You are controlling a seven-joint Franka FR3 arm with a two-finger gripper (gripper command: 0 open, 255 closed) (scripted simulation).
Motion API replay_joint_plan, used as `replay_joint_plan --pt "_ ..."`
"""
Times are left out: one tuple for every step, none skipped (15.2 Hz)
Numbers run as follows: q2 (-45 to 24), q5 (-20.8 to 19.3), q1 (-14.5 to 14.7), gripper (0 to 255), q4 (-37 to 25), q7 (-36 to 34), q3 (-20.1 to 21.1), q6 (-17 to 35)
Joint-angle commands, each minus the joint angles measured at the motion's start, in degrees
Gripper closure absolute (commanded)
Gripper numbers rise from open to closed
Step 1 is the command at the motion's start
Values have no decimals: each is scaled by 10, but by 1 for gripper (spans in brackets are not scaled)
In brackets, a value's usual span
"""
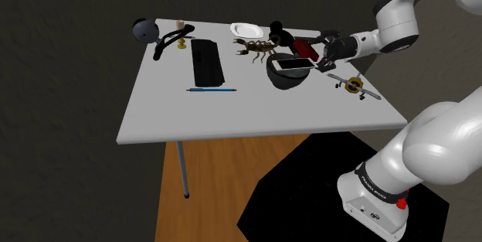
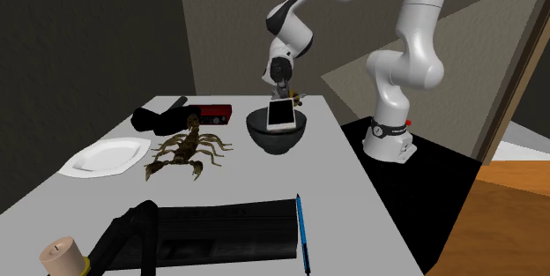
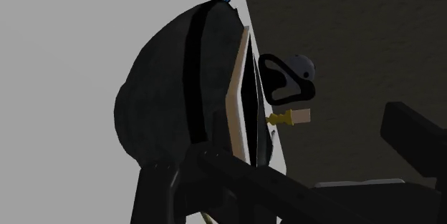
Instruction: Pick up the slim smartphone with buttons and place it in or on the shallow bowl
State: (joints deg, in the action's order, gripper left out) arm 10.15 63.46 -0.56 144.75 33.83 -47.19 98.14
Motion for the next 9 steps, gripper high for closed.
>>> replay_joint_plan --pt "0 -27 -15 0 -18 -8 -18 -28" --pt "-2 -37 -21 0 -26 -9 -26 -40" --pt "-2 -37 -21 0 -26 -9 -26 -40" --pt "-2 -37 -21 0 -26 -9 -26 -40" --pt "-2 -37 -21 0 -26 -9 -26 -40" --pt "-2 -37 -21 0 -26 -9 -26 -40" --pt "-2 -37 -21 0 -26 -9 -26 -40" --pt "-2 -37 -21 0 -26 -9 -26 -40" --pt "-2 -37 -21 0 -26 -9 -26 -40"
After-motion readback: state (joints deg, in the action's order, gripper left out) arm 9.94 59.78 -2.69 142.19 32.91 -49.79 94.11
